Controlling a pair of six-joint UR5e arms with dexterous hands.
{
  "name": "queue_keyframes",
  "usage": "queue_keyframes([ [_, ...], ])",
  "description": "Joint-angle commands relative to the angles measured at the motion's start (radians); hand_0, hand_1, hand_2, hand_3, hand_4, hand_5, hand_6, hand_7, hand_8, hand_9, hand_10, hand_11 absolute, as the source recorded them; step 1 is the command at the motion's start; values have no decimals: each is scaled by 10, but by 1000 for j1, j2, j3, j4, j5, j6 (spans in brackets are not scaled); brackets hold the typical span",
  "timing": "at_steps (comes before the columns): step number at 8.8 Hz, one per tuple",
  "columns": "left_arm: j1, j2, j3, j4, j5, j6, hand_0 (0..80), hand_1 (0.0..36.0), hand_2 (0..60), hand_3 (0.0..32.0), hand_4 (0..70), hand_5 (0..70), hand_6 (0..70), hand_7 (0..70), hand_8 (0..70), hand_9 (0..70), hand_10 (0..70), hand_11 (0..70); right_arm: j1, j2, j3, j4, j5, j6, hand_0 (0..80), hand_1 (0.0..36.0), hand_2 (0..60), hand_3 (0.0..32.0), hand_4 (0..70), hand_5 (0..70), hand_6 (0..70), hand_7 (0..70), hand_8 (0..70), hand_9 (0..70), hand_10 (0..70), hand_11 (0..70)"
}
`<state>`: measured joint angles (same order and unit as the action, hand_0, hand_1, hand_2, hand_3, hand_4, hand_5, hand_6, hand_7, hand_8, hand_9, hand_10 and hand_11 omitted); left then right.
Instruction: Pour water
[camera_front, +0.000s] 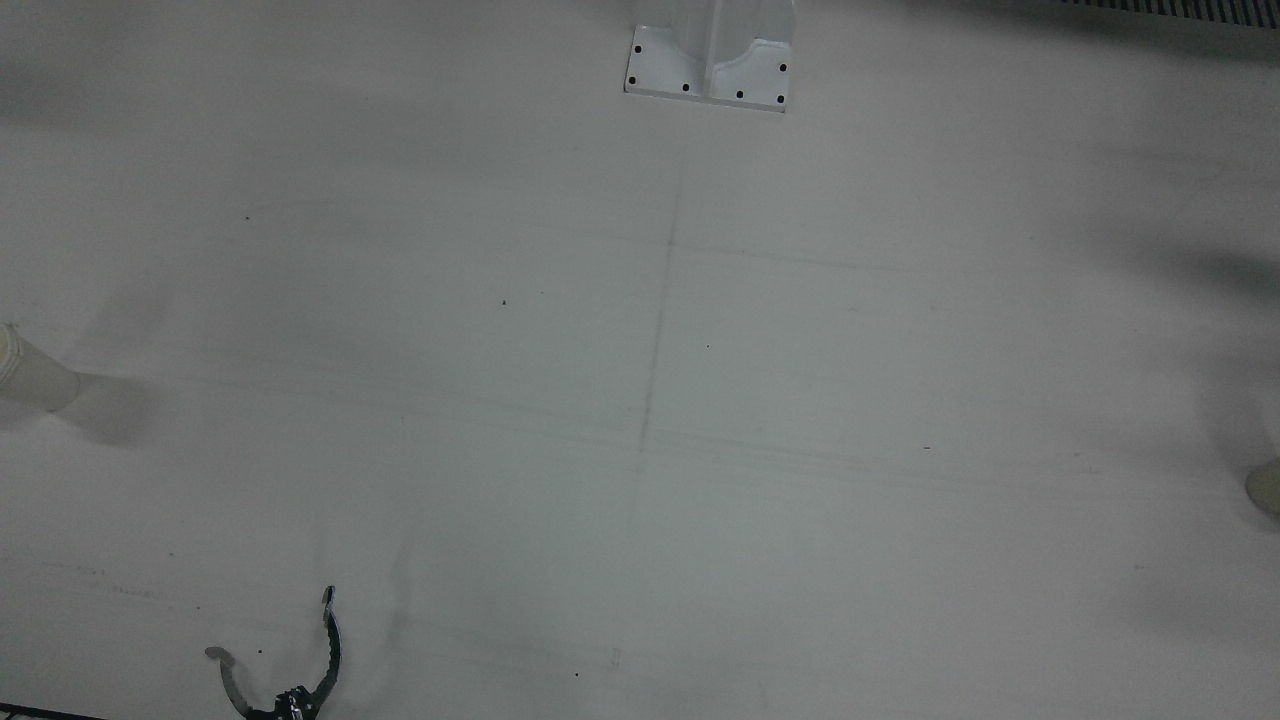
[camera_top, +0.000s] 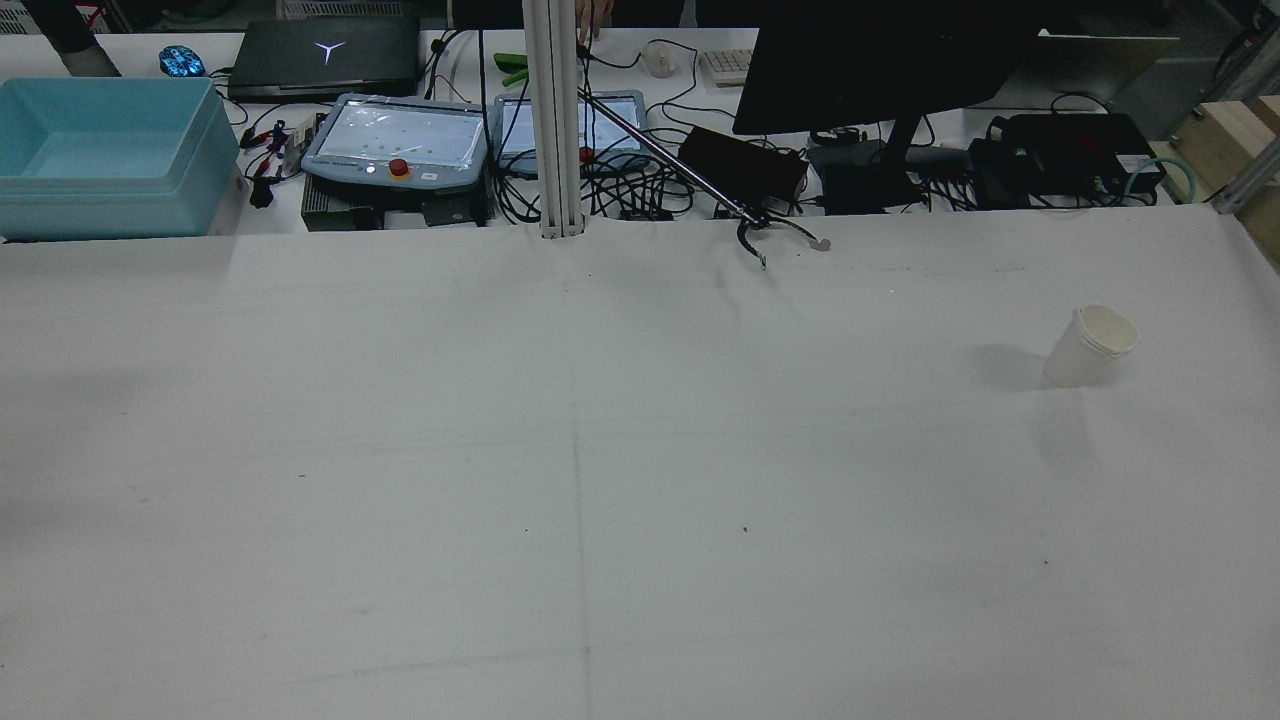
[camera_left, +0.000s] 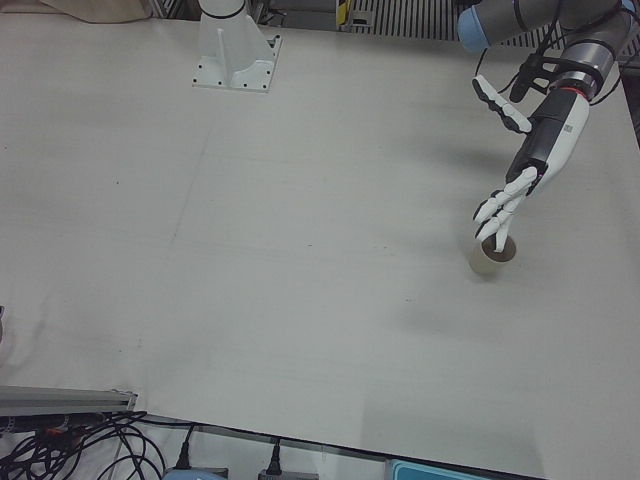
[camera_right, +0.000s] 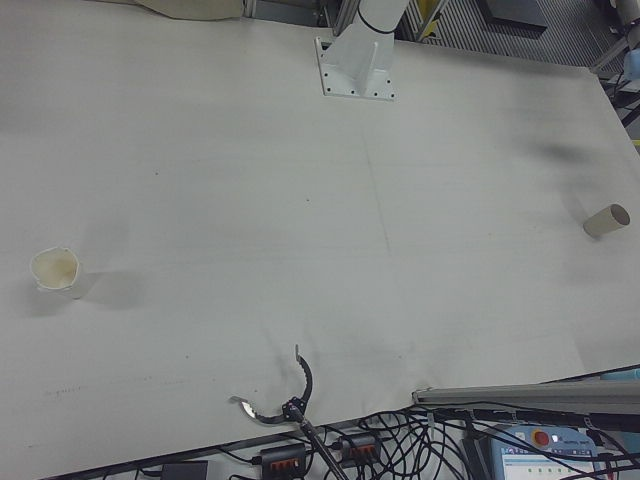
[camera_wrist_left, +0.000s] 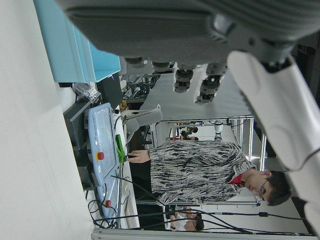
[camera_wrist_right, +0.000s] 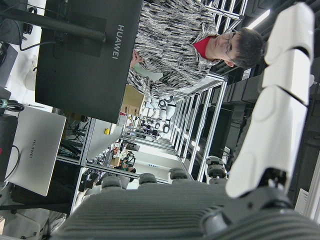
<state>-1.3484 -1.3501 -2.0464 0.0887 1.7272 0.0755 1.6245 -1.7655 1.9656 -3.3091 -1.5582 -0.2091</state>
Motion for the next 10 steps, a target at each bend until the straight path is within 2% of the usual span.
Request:
queue_keyframes([
  [1,0,18,-35,3,-1,1,478,0,0,0,274,0,90,99,8,5,0,0,-18,-6,9,2,0,-1,499,205,86,0,0,44,33,0,0,0,0,0],
  [3,0,37,-29,-24,-4,7,474,0,0,0,263,0,82,89,6,3,0,0,-31,-8,12,14,-2,-1,493,196,79,0,0,43,31,0,0,0,0,0],
  [4,0,43,-25,-49,-9,9,499,12,0,0,257,0,81,87,6,3,0,3,-44,-8,7,20,-3,-6,490,191,72,0,0,41,24,0,0,0,0,0],
  [5,0,46,4,-96,-15,10,529,52,0,0,246,0,81,82,6,2,0,12,-55,-8,4,22,-3,-21,491,193,73,0,0,41,22,0,0,0,0,0],
  [6,0,45,65,-168,-18,13,529,60,0,0,237,0,78,76,5,1,0,12,-55,-8,1,28,-3,-35,488,191,90,0,0,42,32,0,0,0,0,0],
  [8,0,60,297,-405,-49,39,532,64,0,0,241,0,82,71,6,0,0,12,-81,-9,-1,28,-3,-53,481,183,102,0,0,45,48,0,0,0,0,0],
  [9,0,65,433,-538,-63,61,551,88,0,0,233,0,80,66,6,0,0,12,-128,-9,1,28,-3,-61,480,181,103,0,0,45,47,0,0,0,0,0],
  [10,2,62,562,-649,-87,63,606,154,0,0,215,0,86,74,7,0,2,26,-152,-9,5,29,-3,-68,484,188,112,0,0,47,50,0,0,0,0,0],
])
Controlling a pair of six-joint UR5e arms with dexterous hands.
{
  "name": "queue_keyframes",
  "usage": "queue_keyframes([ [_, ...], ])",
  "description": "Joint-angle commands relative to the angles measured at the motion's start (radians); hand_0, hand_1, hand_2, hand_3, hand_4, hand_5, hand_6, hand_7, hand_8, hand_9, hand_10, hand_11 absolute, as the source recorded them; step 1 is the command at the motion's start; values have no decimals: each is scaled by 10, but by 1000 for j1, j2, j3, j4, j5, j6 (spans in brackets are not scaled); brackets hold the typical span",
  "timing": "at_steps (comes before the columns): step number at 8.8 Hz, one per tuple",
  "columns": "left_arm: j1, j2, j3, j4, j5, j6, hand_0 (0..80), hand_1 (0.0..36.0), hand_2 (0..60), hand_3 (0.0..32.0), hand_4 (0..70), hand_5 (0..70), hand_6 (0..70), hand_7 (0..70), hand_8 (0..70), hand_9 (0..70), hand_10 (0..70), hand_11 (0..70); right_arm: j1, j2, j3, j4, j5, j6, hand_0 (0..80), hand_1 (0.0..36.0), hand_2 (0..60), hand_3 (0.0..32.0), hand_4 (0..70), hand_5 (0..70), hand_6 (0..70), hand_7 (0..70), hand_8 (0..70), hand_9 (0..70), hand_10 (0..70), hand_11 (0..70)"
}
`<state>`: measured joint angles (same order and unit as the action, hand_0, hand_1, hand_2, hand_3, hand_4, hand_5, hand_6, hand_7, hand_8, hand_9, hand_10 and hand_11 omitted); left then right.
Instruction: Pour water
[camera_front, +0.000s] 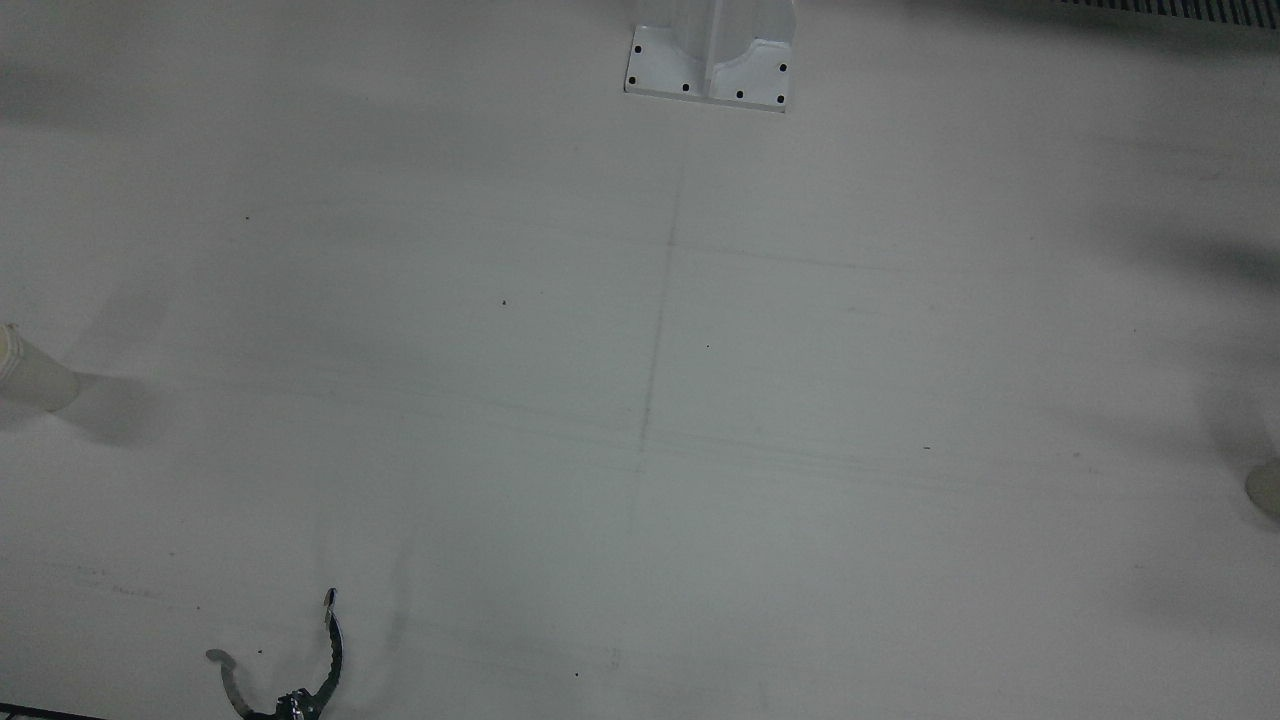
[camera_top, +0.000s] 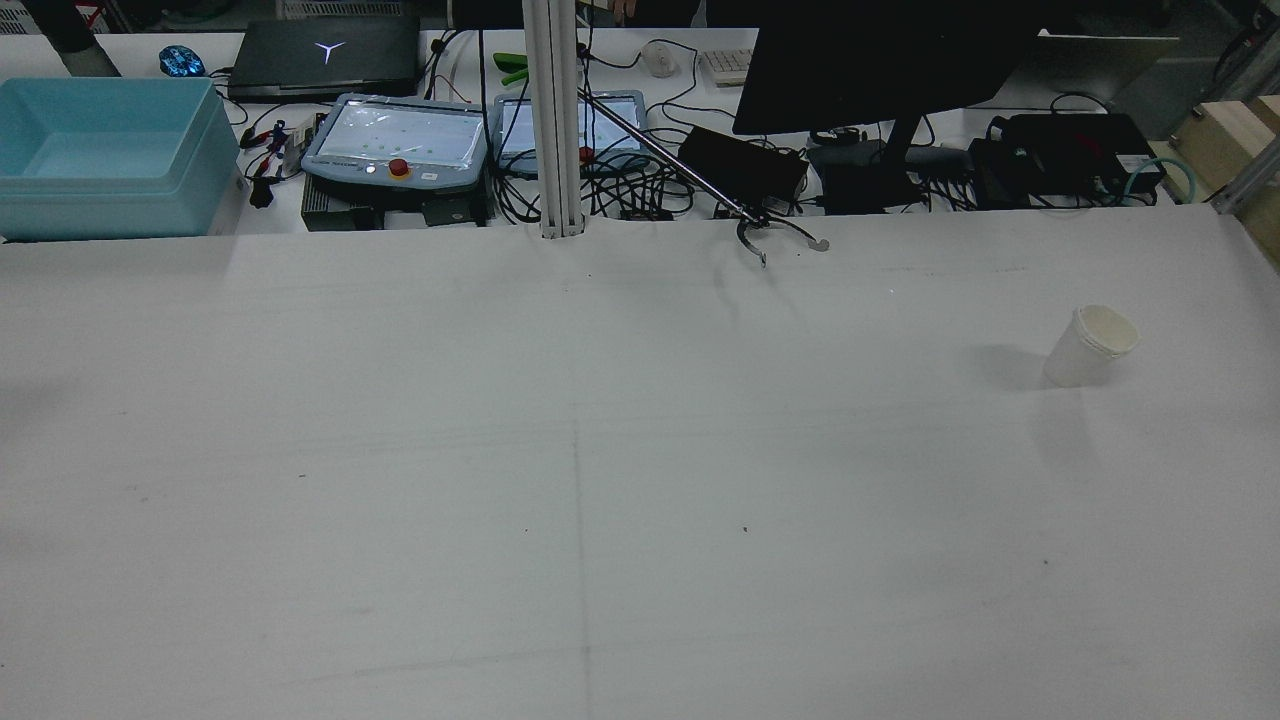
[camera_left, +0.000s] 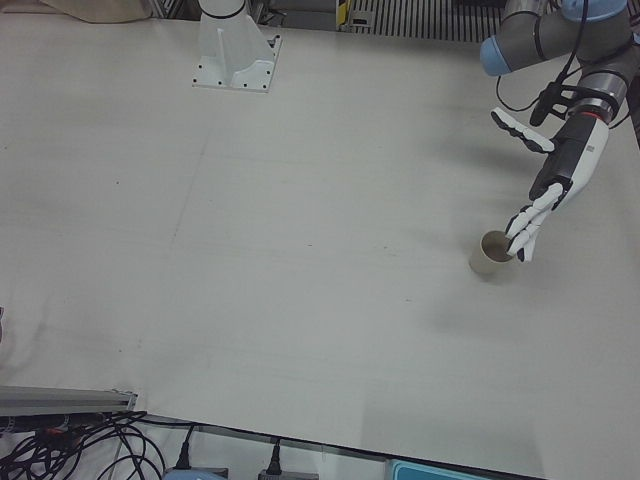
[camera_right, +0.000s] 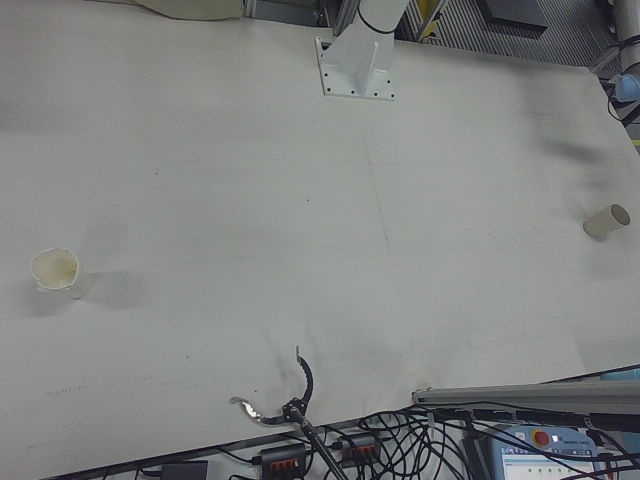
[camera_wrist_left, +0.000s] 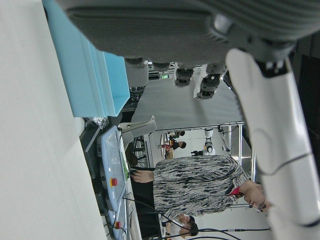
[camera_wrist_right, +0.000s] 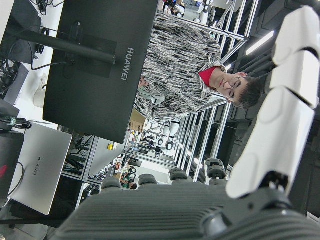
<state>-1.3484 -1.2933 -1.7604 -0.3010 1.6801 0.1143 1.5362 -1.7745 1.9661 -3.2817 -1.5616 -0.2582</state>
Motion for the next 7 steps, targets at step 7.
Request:
queue_keyframes([
  [7,87,-125,515,-386,-49,255,565,146,0,0,260,0,118,99,13,5,17,43,-163,14,39,7,9,-64,493,206,138,0,0,50,58,0,1,0,0,0],
])
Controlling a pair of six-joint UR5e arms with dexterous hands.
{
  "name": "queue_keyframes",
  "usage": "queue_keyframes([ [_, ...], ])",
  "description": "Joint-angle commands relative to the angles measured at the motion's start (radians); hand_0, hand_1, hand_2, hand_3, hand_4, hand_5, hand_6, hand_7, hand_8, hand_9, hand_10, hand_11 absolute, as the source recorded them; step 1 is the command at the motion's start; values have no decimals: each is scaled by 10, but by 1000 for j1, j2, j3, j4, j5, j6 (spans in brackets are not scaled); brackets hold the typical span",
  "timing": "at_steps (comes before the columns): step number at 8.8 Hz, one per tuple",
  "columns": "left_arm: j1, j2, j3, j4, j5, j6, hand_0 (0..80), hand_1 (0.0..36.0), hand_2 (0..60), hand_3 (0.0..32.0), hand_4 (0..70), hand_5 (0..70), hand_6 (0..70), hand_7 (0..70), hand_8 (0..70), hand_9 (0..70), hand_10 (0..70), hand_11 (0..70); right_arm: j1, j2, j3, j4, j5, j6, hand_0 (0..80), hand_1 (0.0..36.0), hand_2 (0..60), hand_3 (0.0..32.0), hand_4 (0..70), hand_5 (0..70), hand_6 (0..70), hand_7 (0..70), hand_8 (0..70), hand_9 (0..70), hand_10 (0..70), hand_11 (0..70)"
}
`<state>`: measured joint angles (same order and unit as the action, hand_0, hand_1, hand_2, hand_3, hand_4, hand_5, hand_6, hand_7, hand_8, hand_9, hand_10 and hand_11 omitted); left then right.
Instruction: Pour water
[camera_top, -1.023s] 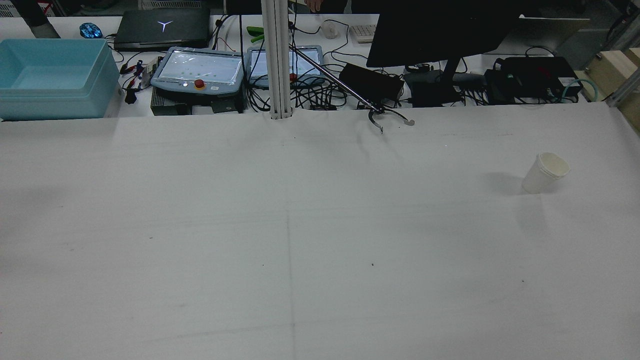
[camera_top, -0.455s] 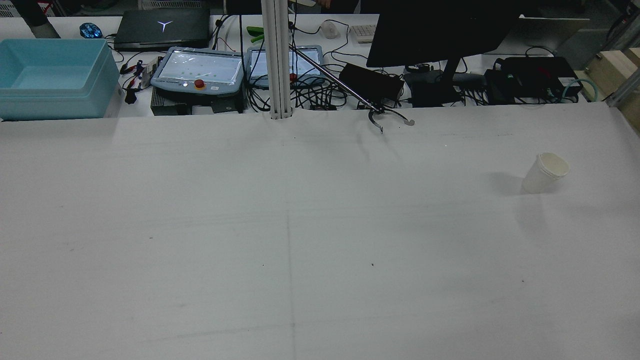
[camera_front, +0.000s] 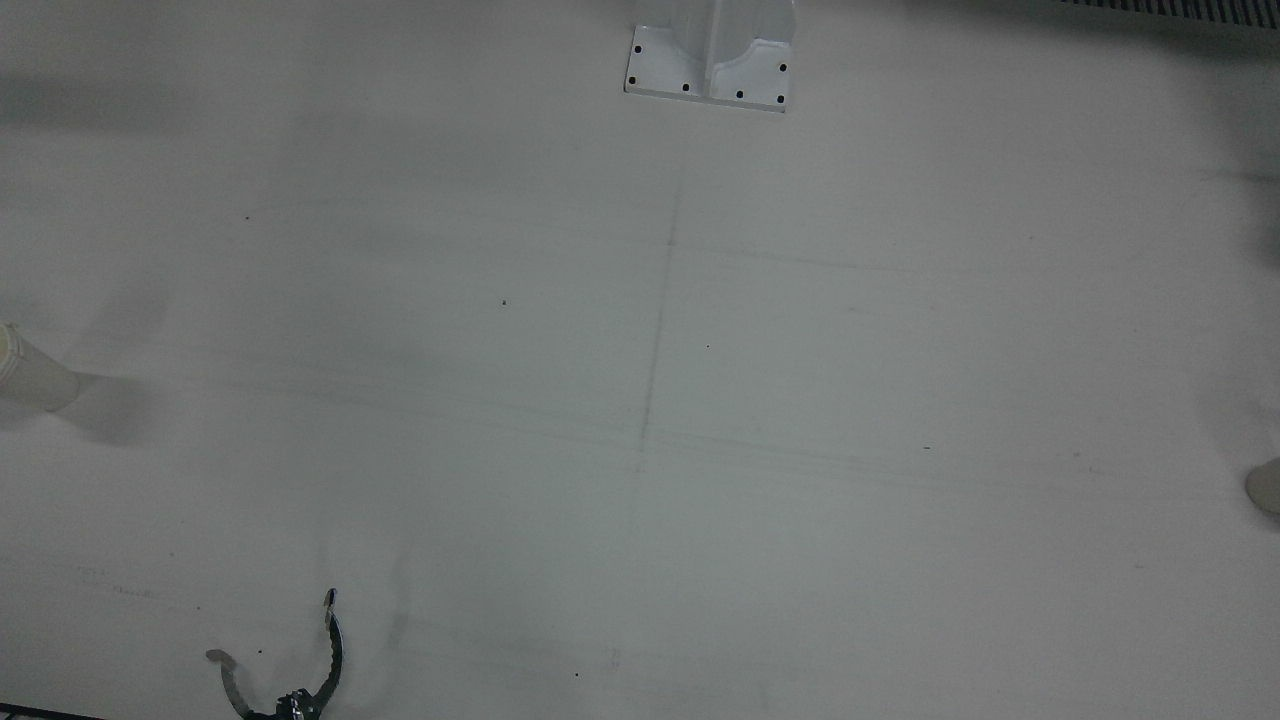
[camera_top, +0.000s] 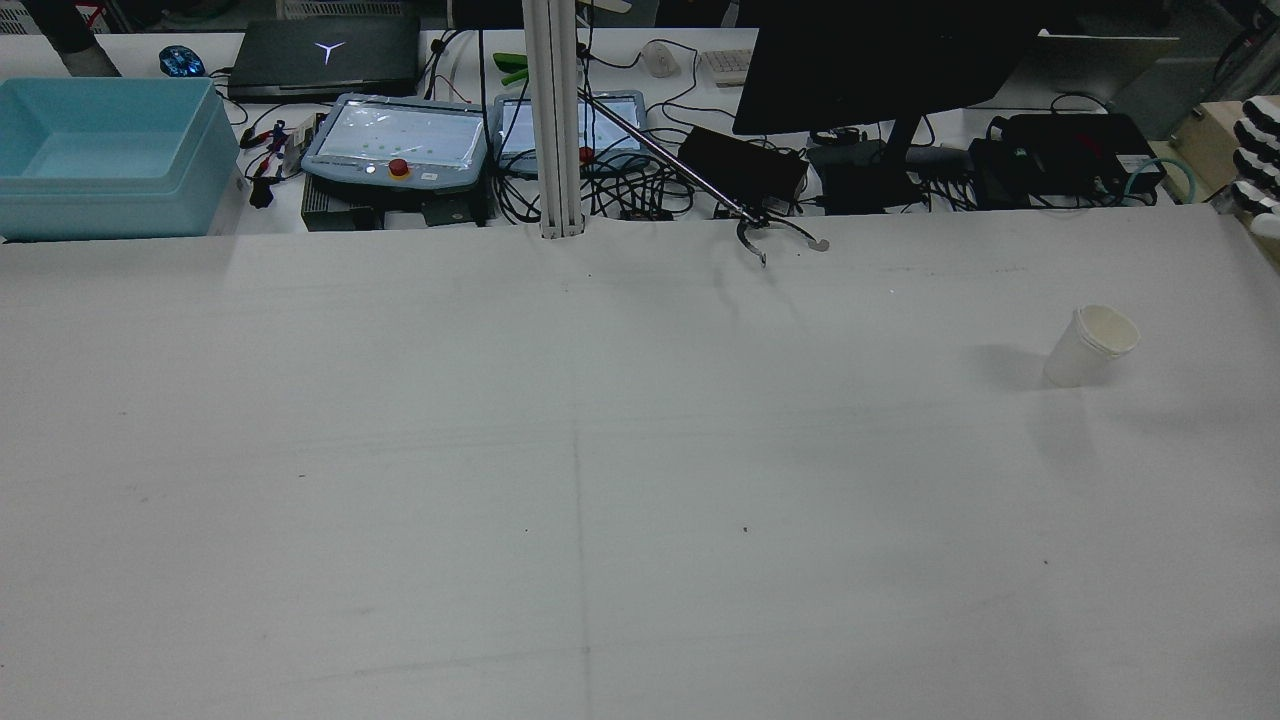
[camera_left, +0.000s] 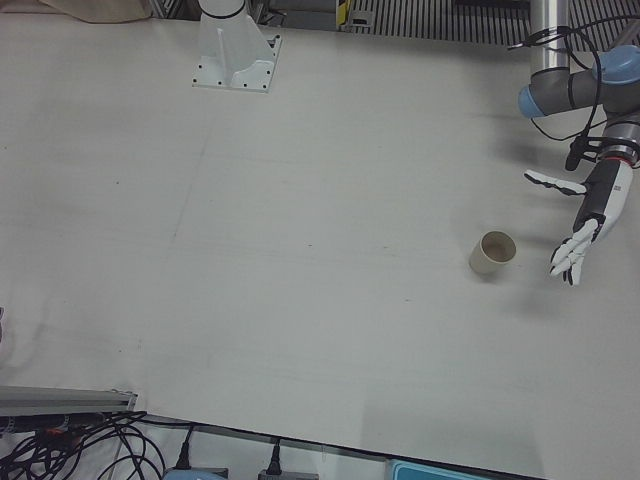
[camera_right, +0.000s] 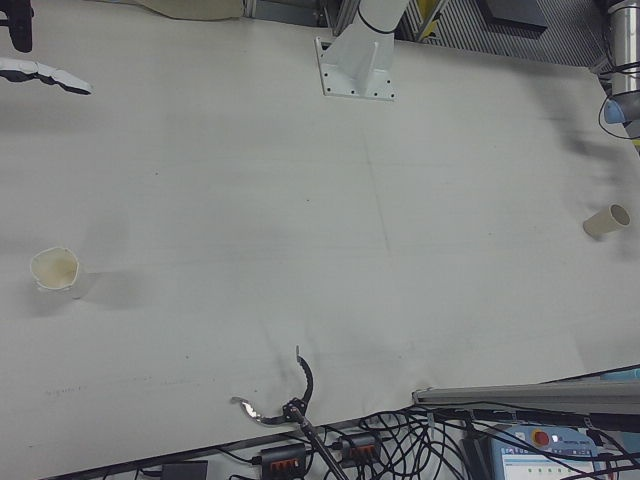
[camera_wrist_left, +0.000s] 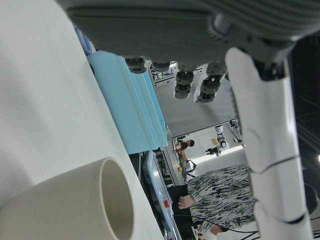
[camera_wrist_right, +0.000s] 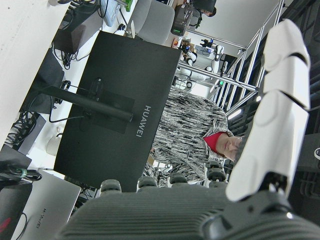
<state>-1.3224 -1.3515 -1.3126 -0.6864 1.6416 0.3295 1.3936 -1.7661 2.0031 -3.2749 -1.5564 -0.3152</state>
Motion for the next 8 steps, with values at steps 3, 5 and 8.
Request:
queue_keyframes([
  [3,103,-118,153,-12,-61,65,575,175,0,0,198,0,105,82,11,2,16,44,-27,5,-1,1,4,-7,493,207,138,0,0,51,58,0,1,0,0,0],
  [5,140,-124,187,-28,-97,80,558,160,0,0,196,0,96,70,9,0,18,46,-37,5,-1,1,4,-10,490,205,136,0,0,50,58,0,1,0,0,0],
  [8,157,-124,187,-30,-95,106,514,115,0,0,198,0,88,63,7,0,13,35,-44,5,-1,1,4,-12,490,204,134,0,0,49,55,0,1,0,0,0],
])
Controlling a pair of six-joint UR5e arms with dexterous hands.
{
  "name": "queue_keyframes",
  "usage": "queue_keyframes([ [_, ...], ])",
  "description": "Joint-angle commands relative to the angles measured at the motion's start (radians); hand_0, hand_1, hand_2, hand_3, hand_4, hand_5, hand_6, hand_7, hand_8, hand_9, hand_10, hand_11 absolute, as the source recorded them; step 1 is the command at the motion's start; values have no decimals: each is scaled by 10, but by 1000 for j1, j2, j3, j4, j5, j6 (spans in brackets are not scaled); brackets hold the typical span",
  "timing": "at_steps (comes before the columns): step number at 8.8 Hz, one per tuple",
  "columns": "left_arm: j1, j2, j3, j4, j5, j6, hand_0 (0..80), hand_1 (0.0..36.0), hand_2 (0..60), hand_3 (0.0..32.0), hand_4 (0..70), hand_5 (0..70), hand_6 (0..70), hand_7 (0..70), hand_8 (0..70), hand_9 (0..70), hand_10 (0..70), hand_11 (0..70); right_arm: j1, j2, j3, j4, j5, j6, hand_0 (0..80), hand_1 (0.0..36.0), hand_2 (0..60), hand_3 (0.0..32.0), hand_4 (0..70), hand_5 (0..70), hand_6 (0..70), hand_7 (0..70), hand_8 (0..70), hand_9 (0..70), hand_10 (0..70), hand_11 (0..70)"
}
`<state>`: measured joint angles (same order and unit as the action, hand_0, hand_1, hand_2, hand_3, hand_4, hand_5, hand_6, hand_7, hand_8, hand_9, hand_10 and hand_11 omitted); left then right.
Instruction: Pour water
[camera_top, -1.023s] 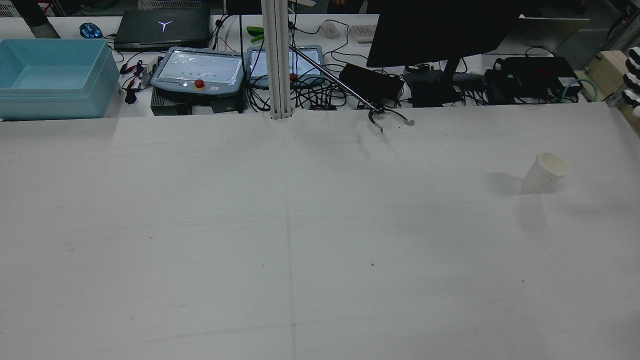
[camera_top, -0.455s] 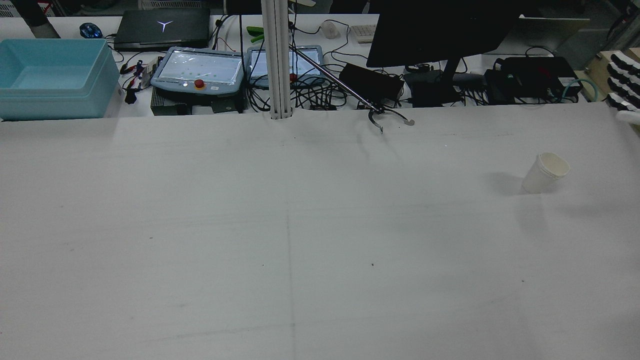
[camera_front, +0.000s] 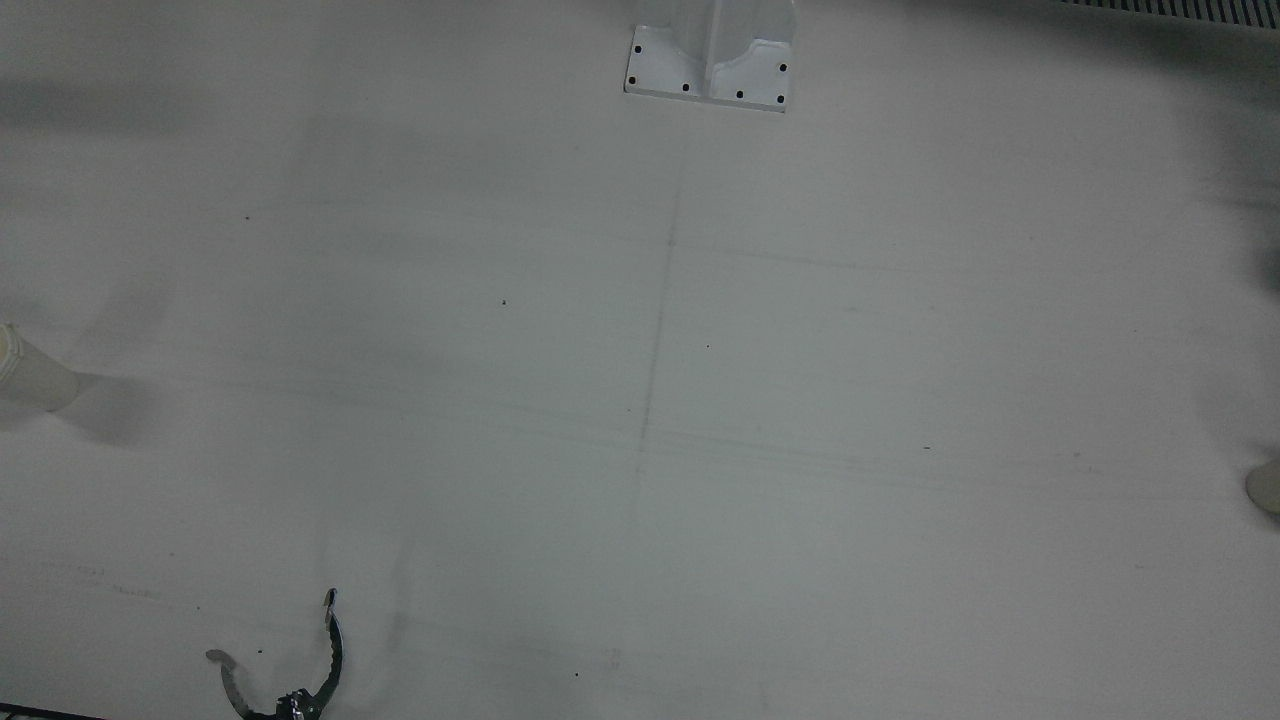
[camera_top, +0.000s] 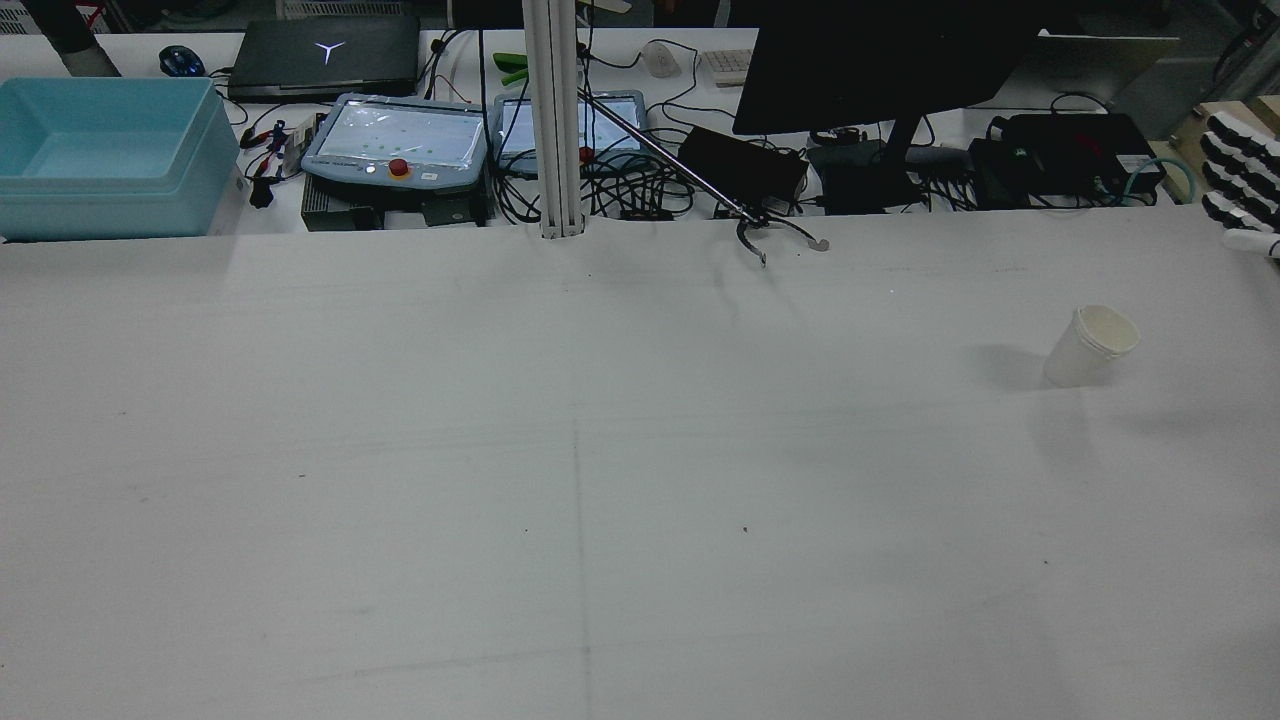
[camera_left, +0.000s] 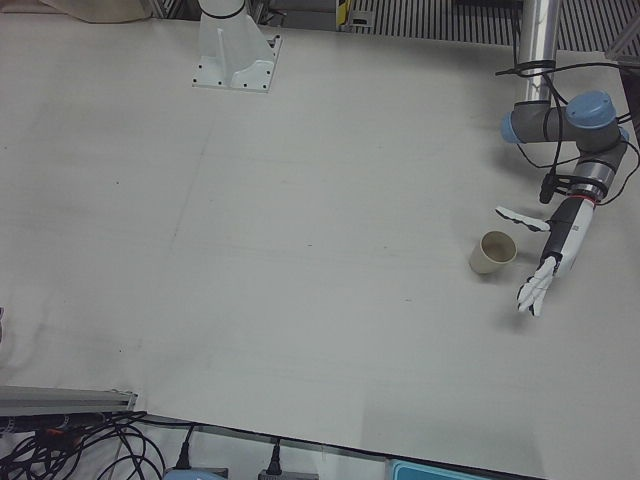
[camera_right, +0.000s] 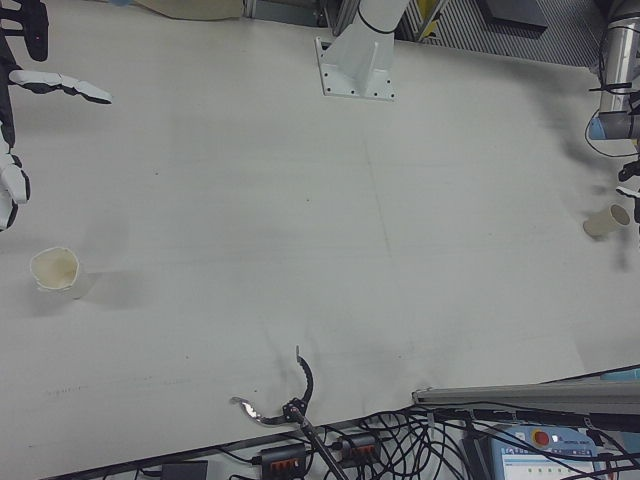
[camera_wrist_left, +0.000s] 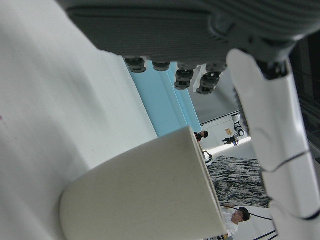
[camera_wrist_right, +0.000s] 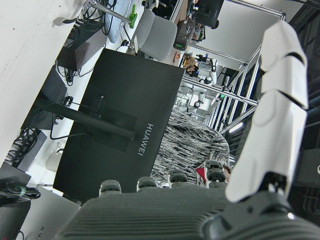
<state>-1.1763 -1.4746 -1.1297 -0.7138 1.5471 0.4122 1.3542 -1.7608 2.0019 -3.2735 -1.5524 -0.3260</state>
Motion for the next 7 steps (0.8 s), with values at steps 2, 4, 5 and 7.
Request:
queue_keyframes([
  [2,18,-1,2,-3,2,51,530,130,0,0,205,0,89,64,7,0,11,33,-6,0,0,0,0,-1,490,202,126,0,0,48,52,0,0,0,0,0],
  [4,49,-1,2,-3,-1,57,627,213,0,0,198,0,95,73,9,0,14,46,-4,0,0,0,-3,-1,488,201,125,0,0,46,43,0,0,0,0,0],
  [5,53,-1,2,-3,-1,63,797,285,0,0,184,0,96,74,12,0,18,58,-4,0,0,0,-3,-1,488,200,120,0,0,45,37,0,0,0,0,0],
  [7,53,-1,1,-4,-1,68,724,257,0,0,189,0,92,71,8,0,15,50,-4,0,0,0,-3,-1,487,200,125,0,0,44,34,0,0,0,0,0],
])
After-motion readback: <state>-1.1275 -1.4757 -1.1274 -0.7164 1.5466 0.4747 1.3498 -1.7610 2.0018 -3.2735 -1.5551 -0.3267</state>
